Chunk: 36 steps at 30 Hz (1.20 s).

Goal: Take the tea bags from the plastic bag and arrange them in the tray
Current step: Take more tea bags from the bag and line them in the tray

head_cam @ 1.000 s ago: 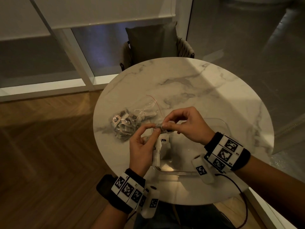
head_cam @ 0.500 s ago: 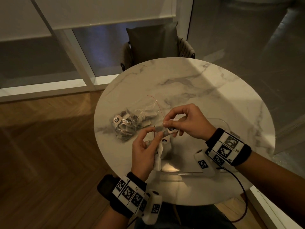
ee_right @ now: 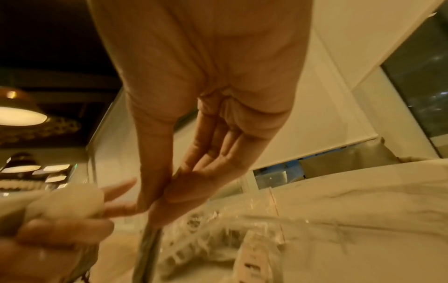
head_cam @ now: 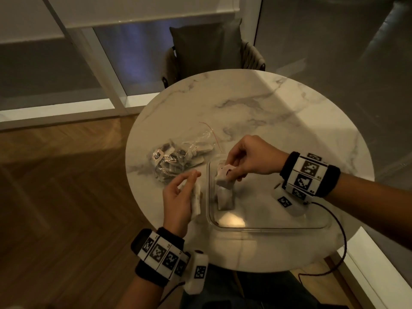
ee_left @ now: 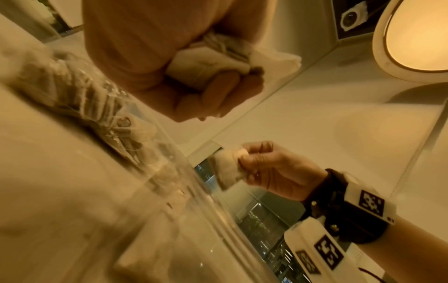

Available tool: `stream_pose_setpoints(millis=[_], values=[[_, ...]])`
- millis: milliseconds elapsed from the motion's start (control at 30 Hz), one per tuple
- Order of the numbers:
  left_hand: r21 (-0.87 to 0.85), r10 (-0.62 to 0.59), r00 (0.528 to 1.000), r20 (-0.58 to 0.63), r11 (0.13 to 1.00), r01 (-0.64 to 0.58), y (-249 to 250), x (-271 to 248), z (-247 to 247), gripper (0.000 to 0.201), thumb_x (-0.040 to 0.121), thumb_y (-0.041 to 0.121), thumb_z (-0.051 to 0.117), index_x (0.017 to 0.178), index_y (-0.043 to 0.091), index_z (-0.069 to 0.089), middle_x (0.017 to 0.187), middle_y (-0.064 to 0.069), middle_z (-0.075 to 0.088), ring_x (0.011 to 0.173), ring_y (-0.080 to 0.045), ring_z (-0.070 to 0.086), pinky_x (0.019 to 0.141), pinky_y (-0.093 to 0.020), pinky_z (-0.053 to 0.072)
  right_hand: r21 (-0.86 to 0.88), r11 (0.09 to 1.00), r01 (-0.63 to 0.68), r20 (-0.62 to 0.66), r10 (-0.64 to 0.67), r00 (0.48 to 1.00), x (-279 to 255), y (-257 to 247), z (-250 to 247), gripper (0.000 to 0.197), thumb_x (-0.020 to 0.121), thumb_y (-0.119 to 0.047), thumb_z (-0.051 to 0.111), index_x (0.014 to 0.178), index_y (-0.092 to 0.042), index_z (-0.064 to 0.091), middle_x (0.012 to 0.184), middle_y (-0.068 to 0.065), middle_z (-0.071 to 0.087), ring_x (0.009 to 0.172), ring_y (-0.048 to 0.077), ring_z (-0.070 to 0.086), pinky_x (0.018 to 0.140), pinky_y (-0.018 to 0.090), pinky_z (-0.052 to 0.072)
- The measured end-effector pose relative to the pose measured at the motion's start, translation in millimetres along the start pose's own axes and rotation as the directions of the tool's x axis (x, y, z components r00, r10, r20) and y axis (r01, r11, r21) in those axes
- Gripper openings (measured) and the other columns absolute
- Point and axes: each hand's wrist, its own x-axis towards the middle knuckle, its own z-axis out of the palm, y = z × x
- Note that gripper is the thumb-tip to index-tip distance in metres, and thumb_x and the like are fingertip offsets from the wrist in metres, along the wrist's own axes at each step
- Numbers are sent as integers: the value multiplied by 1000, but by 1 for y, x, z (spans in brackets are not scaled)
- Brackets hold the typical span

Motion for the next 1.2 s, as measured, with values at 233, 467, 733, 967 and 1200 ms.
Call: stream_pose_setpoints(millis=[233, 467, 733, 967, 1200], values=[[-63, -106, 992, 65, 992, 111, 7, -4, -9, 47, 91, 39, 57, 90, -7, 66, 51, -10, 49, 33, -17, 41, 35, -18, 31, -292, 956, -19, 421, 147, 895, 18, 10, 30, 21, 71, -11, 85, 67, -19, 67, 49, -17, 64, 51, -1, 62, 62, 20, 54], [-59, -115, 989, 94, 991, 121, 12, -13, -2, 44, 88, 35, 60, 83, -8, 64, 49, -18, 51, 26, -21, 41, 31, -19, 34, -502, 859, 103, 369, 105, 924, 39, 17, 52, 23, 72, -15, 83, 66, -21, 61, 62, -10, 57, 59, 5, 56, 67, 28, 56], [-79, -119, 989, 94, 989, 126, 12, -15, -2, 42, 86, 37, 60, 81, -5, 64, 49, -17, 52, 29, -21, 43, 33, -20, 38, -591, 801, 90, 244, 72, 967, 42, 28, 56, 37, 69, -19, 81, 61, -28, 46, 69, -7, 50, 76, 19, 59, 70, 36, 57], [-66, -119, 989, 92, 990, 126, 10, -17, -5, 41, 90, 34, 57, 96, -6, 58, 61, -20, 58, 31, -23, 46, 33, -22, 38, -634, 765, 110, 195, 21, 981, 35, 35, 59, 30, 68, -30, 82, 75, -20, 55, 95, 3, 57, 90, 22, 55, 72, 38, 52], [-69, -122, 989, 85, 989, 128, 8, -19, -6, 43, 84, 36, 61, 95, -5, 58, 62, -22, 54, 33, -23, 43, 33, -22, 38, -622, 758, 197, 261, -36, 965, 22, 20, 30, 38, 71, -36, 83, 98, -25, 59, 71, -13, 52, 72, 11, 51, 68, 31, 46]])
